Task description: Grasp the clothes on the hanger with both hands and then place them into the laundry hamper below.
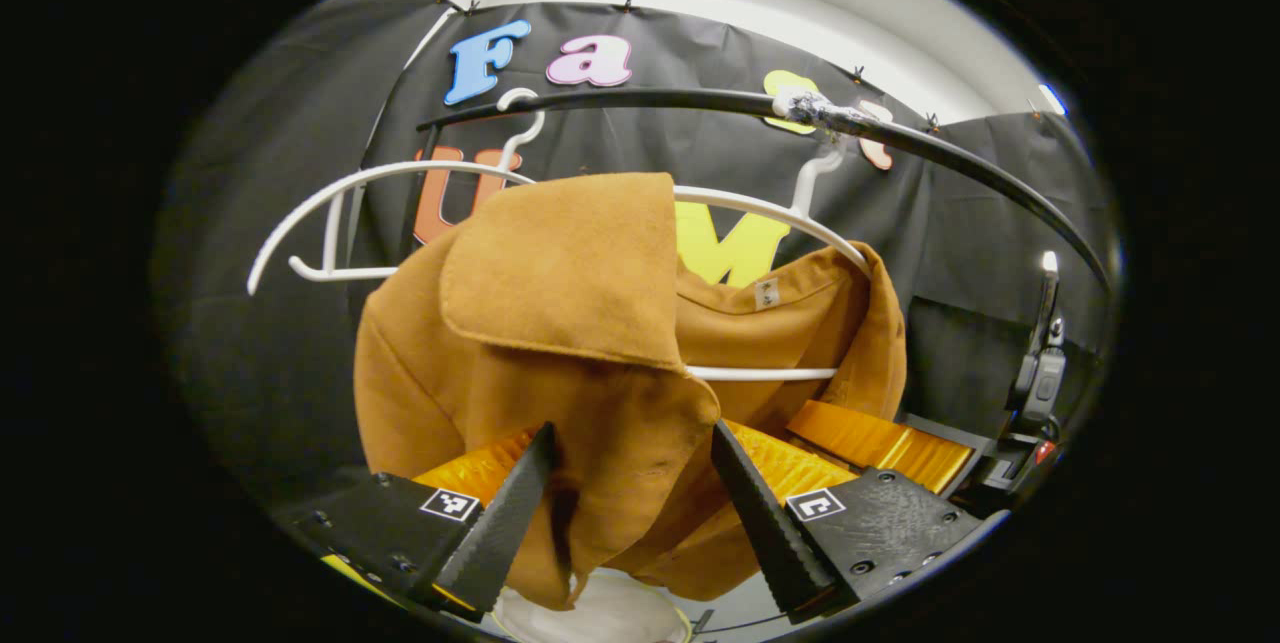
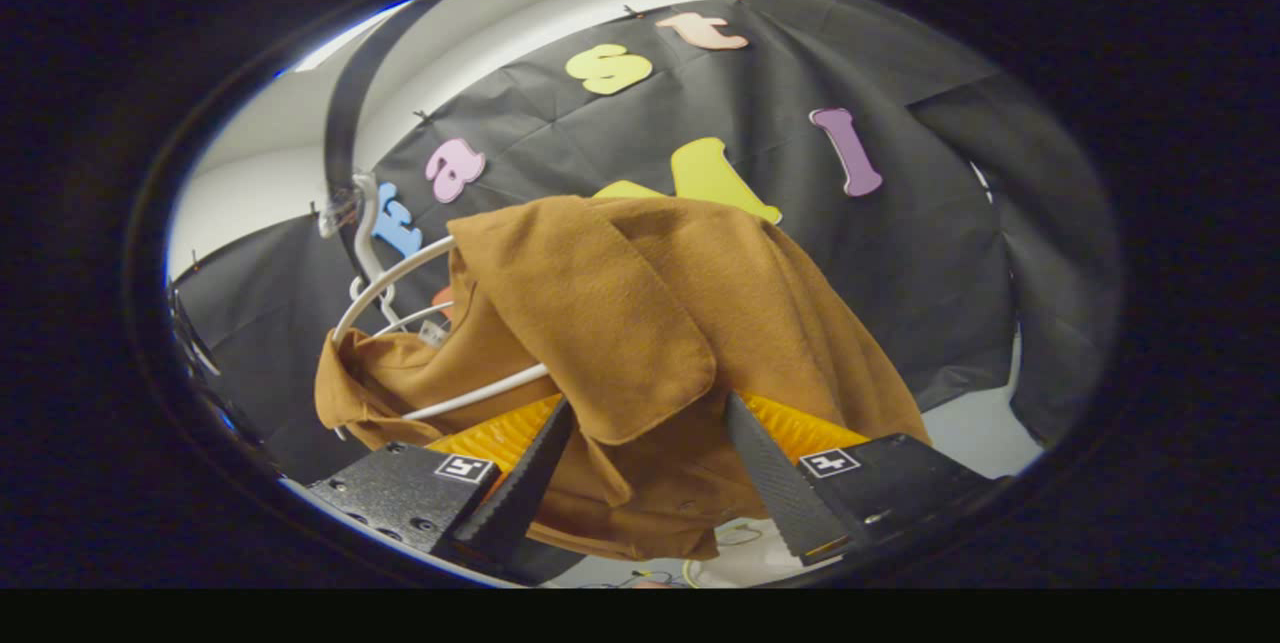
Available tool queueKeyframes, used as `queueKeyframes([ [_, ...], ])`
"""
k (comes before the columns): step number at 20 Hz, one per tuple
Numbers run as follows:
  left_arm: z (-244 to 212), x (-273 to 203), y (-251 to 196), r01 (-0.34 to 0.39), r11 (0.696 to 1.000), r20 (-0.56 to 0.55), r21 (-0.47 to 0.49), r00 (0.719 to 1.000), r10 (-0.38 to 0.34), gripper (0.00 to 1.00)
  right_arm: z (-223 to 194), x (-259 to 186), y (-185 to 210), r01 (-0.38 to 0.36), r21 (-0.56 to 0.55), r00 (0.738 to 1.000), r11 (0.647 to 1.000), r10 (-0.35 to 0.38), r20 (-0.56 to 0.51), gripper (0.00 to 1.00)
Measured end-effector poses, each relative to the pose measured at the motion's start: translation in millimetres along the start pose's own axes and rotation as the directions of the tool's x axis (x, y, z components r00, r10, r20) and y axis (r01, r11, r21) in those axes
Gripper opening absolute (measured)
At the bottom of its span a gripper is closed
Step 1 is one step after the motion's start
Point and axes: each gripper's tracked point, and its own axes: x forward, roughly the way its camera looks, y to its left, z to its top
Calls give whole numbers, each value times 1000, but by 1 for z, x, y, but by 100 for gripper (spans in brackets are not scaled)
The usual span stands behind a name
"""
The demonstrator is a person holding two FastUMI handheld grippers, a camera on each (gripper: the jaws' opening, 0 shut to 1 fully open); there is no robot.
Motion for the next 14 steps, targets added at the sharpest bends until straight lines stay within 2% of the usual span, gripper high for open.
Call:
queueKeyframes([
  [1,0,4,-3,4,1000,-6,5,1000,-4,96,-1,2,-2,4,12,1000,1000,-4,1,95],
  [2,-1,8,-3,-9,1000,-7,16,1000,9,100,-1,5,-6,14,15,1000,1000,-14,1,93],
  [3,-3,12,-1,-24,999,-8,21,1000,24,100,-2,5,-9,15,18,1000,1000,-15,0,87],
  [4,-7,19,-2,-31,999,-12,20,999,31,96,-2,6,-9,7,18,1000,1000,-7,-3,84],
  [7,-15,30,-2,-50,998,-29,28,998,51,95,-6,11,-10,-16,17,1000,1000,16,-22,78],
  [8,-13,32,2,-62,997,-17,38,998,63,83,-7,12,-9,-21,6,1000,1000,21,-22,73],
  [9,-13,34,6,-78,996,-13,43,997,79,83,-7,12,-11,-9,-3,1000,1000,9,-16,68],
  [10,-13,34,10,-90,995,-7,40,996,90,84,-6,13,-13,-2,-10,1000,1000,2,-8,52],
  [11,-12,35,13,-95,995,-7,31,995,96,53,-7,13,-15,6,-18,1000,1000,-6,-7,39],
  [12,-13,34,18,-104,994,-11,31,994,105,42,-8,12,-16,0,-20,1000,1000,0,-12,36],
  [14,-14,26,32,-155,987,-10,32,988,156,19,-7,6,-16,-15,-6,1000,1000,15,-4,16],
])
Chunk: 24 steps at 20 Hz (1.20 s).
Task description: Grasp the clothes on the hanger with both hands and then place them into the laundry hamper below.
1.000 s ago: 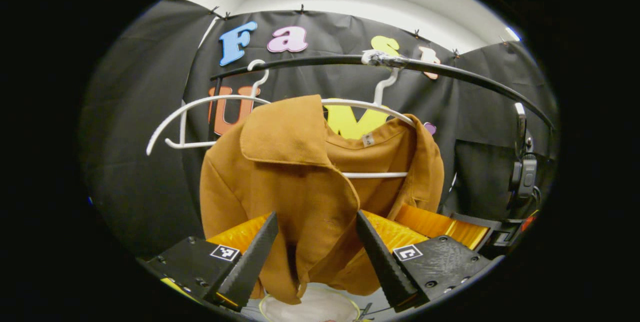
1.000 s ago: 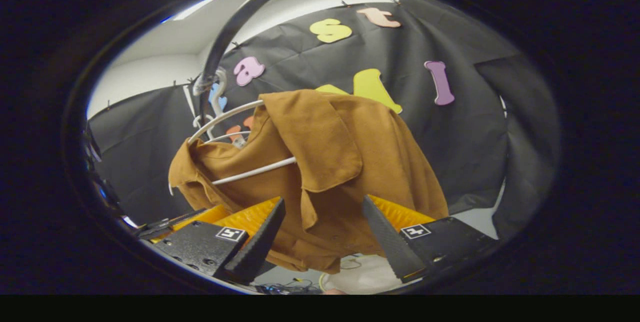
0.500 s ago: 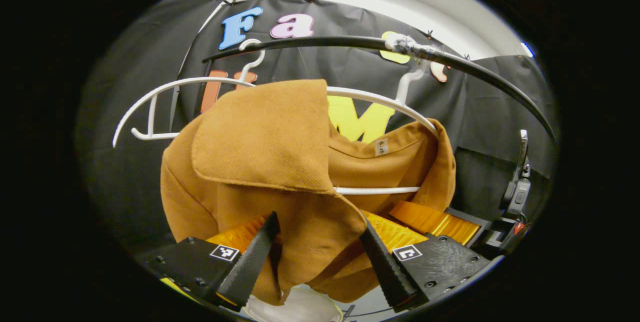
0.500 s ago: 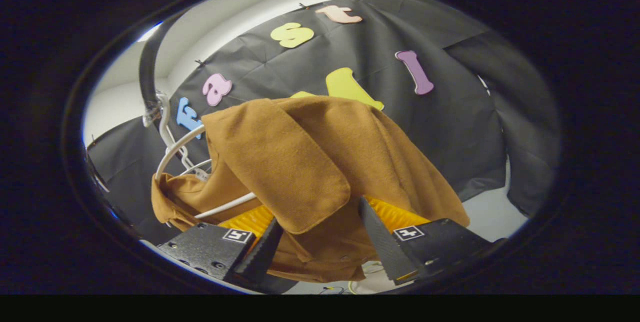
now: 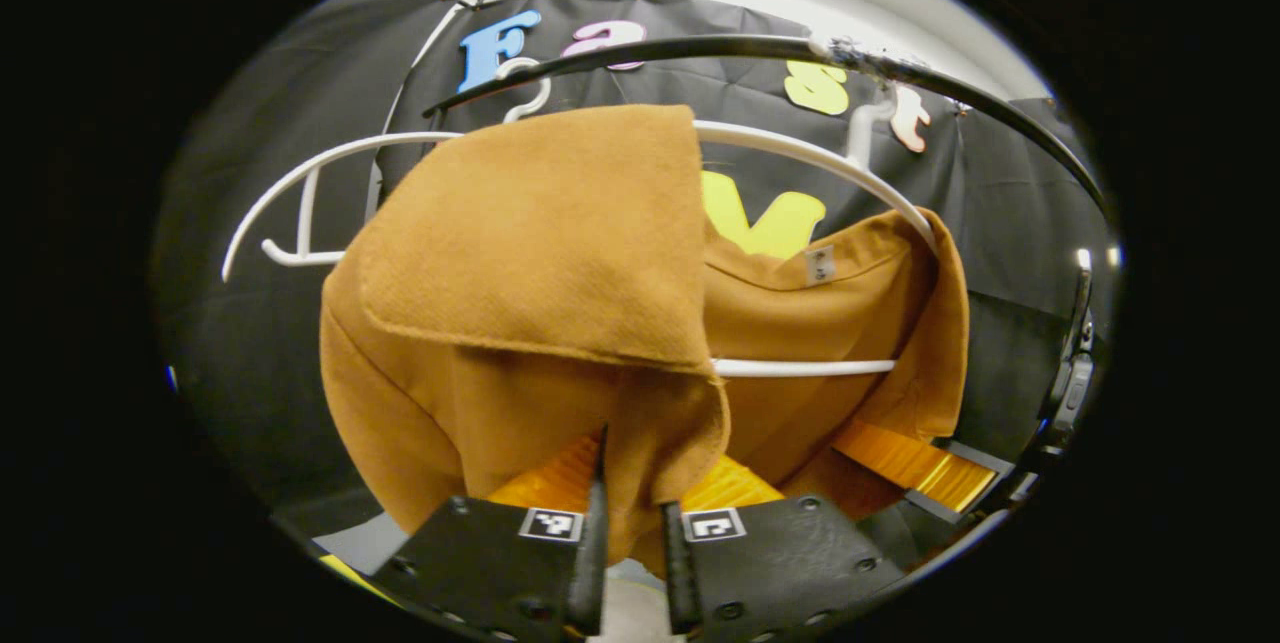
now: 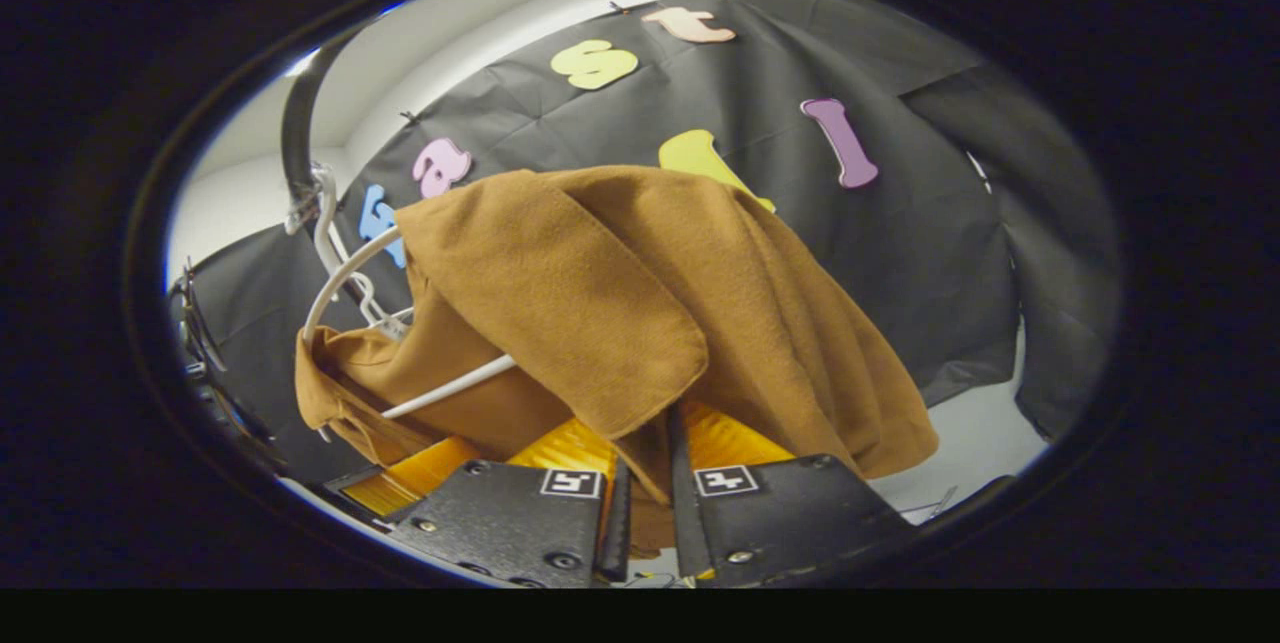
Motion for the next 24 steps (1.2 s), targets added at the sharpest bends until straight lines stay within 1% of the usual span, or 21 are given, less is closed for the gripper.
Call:
queueKeyframes([
  [1,0,-2,-1,11,1000,4,2,1000,-11,7,1,-3,-1,-10,10,1000,1000,10,6,18],
  [2,1,-8,-2,20,1000,8,1,1000,-20,2,4,-6,-5,-16,18,1000,1000,16,9,8],
  [3,2,-13,-4,32,999,16,3,999,-32,6,7,-10,-11,-5,19,1000,1000,5,18,7],
  [4,3,-21,-6,50,999,28,-4,998,-50,6,14,-14,-17,8,23,999,1000,-8,37,6],
  [5,6,-30,-5,60,998,43,-15,997,-60,10,21,-22,-21,8,35,998,999,-10,62,6],
  [6,10,-38,-1,51,998,57,-23,997,-49,6,29,-28,-25,9,49,996,999,-13,84,6],
  [8,21,-55,15,21,999,69,-32,997,-19,6,32,-37,-34,-6,57,996,998,1,85,8],
  [9,24,-54,18,34,999,68,-38,997,-32,2,36,-38,-36,-18,65,997,998,13,81,8],
  [10,28,-58,22,41,998,66,-47,997,-38,2,39,-39,-36,-33,83,996,996,26,84,9],
  [11,34,-63,27,42,997,80,-57,996,-38,8,43,-41,-38,-45,103,995,994,36,91,9],
  [13,50,-73,42,27,998,104,-63,994,-21,8,49,-45,-36,-73,124,993,990,61,100,8],
  [14,58,-77,49,18,998,117,-64,993,-11,2,48,-46,-33,-85,104,993,991,76,86,8],
  [16,73,-83,62,2,998,152,-64,988,8,2,50,-46,-35,-91,75,994,993,86,71,7],
  [18,83,-87,76,-20,997,175,-69,984,32,2,61,-53,-36,-94,81,992,992,86,88,8],
  [20,85,-85,82,-23,995,170,-95,985,39,2,71,-59,-39,-85,56,990,995,78,113,7],
  [22,94,-85,91,-34,996,183,-85,982,50,2,80,-64,-39,-81,31,989,996,77,125,8],
  [24,105,-84,96,-25,994,196,-107,979,46,2,92,-65,-40,-97,59,987,994,88,137,8],
])
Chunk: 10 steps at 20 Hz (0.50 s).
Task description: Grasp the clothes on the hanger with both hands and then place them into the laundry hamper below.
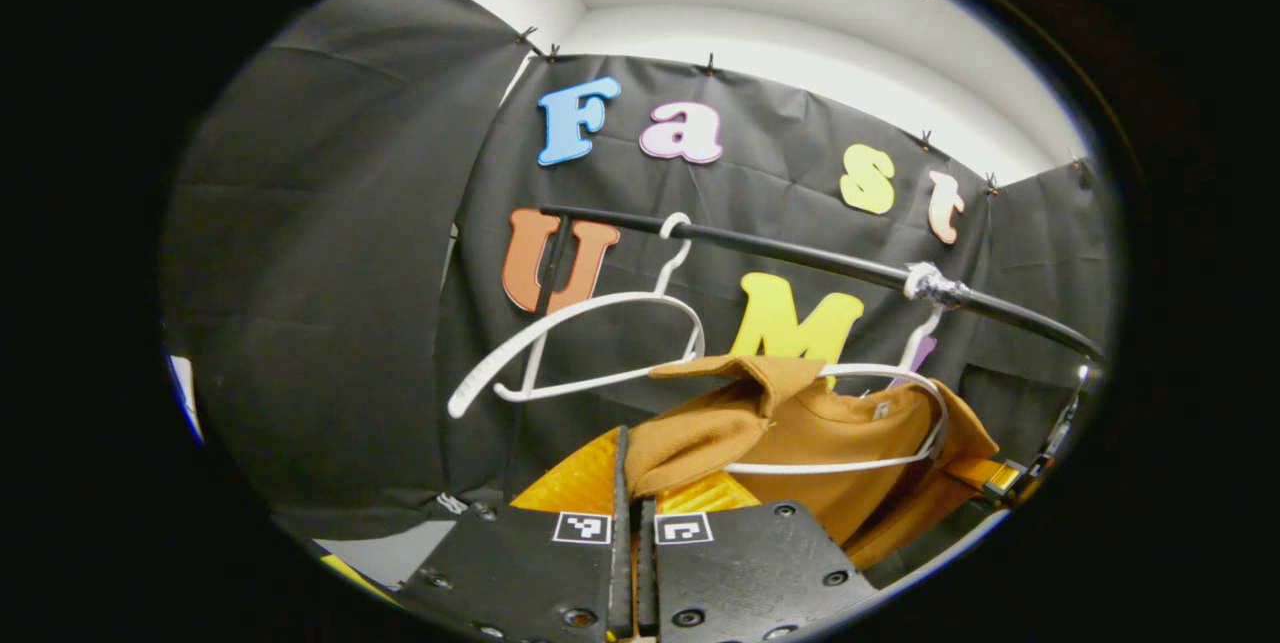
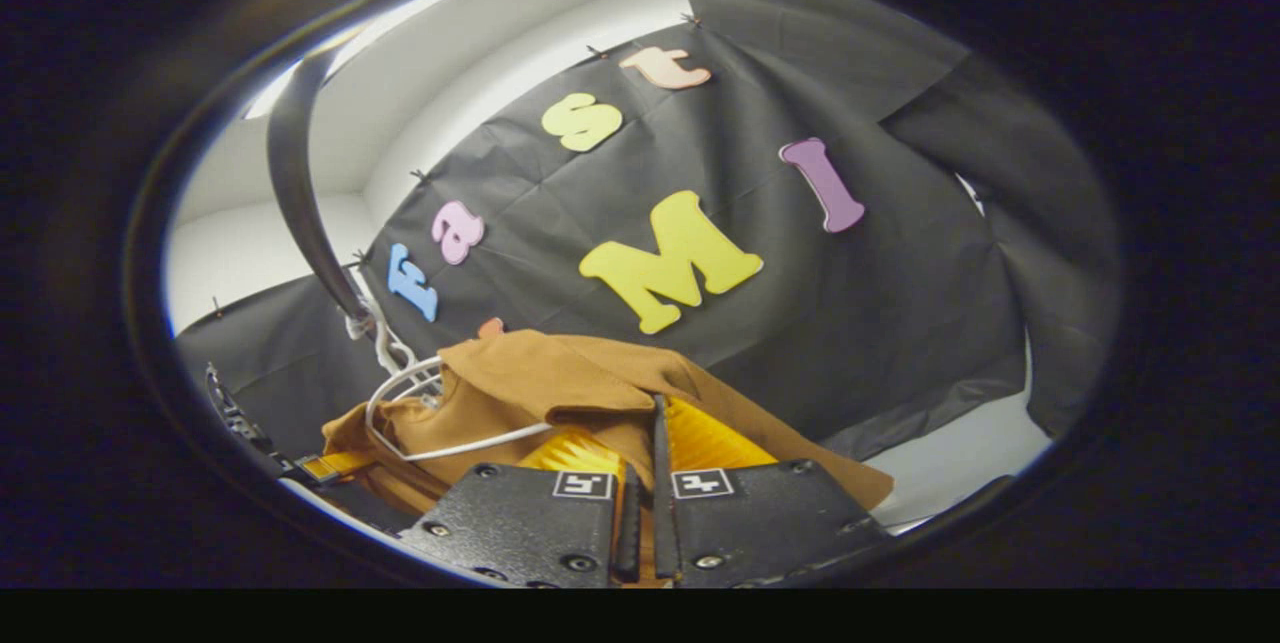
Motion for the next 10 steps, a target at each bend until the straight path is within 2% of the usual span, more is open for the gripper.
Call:
queueKeyframes([
  [4,21,10,13,0,1000,30,-10,1000,1,2,17,10,-6,-14,75,999,997,12,31,8],
  [8,24,21,26,-8,999,38,-50,999,10,2,38,30,-10,-40,154,998,987,32,55,10],
  [10,27,28,31,-7,998,39,-57,999,9,2,46,41,-14,-45,156,997,987,35,63,6],
])
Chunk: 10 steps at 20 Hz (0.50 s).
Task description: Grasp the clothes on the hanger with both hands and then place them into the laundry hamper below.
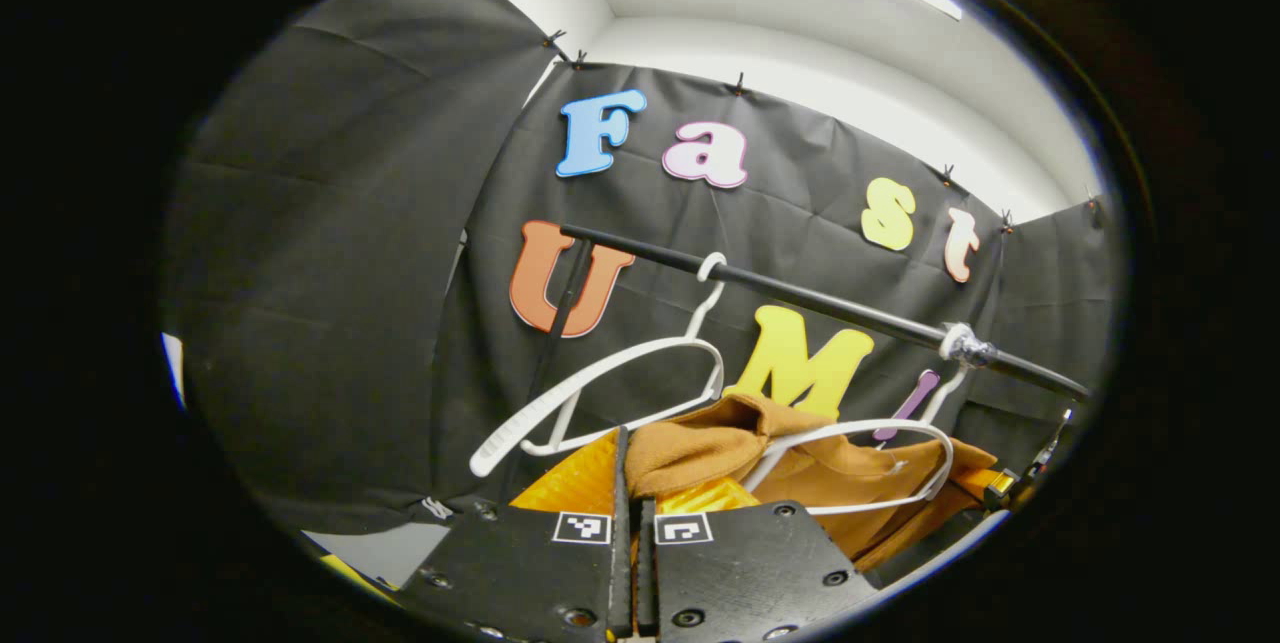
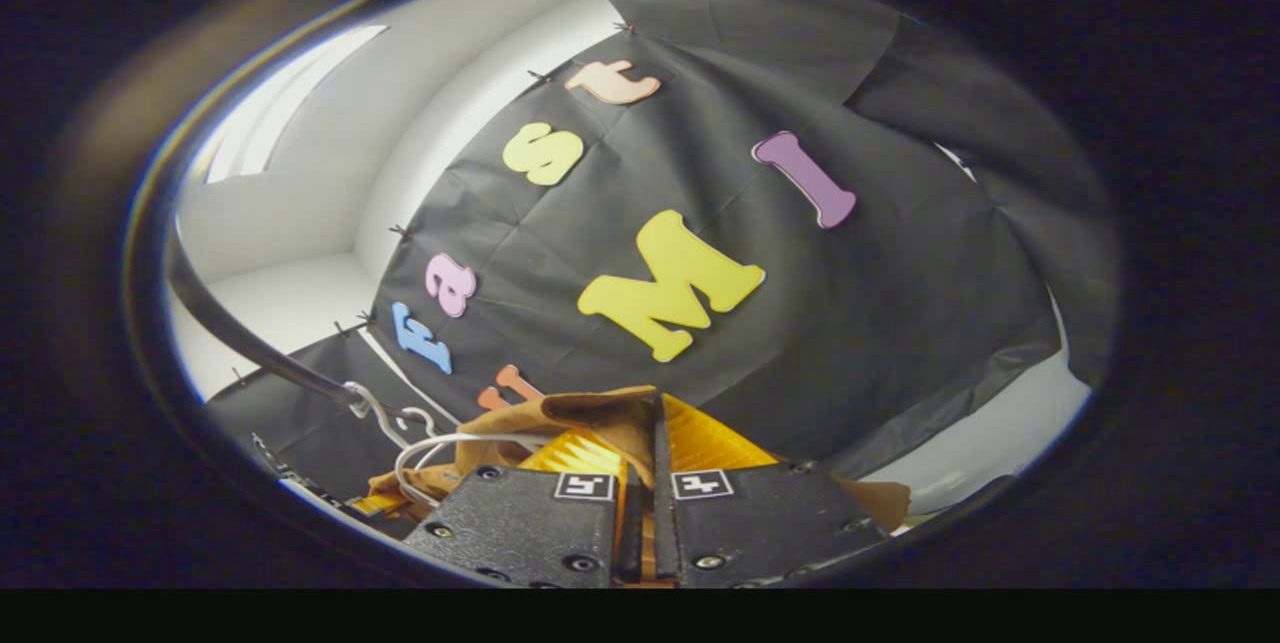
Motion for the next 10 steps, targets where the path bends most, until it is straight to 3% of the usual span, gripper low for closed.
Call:
queueKeyframes([
  [4,-18,13,15,11,1000,-44,15,999,-10,2,-17,26,-13,-3,33,998,999,5,-70,8],
  [10,-72,24,29,50,993,-157,-105,985,-67,2,-35,44,-51,49,50,990,998,-42,-132,6],
])
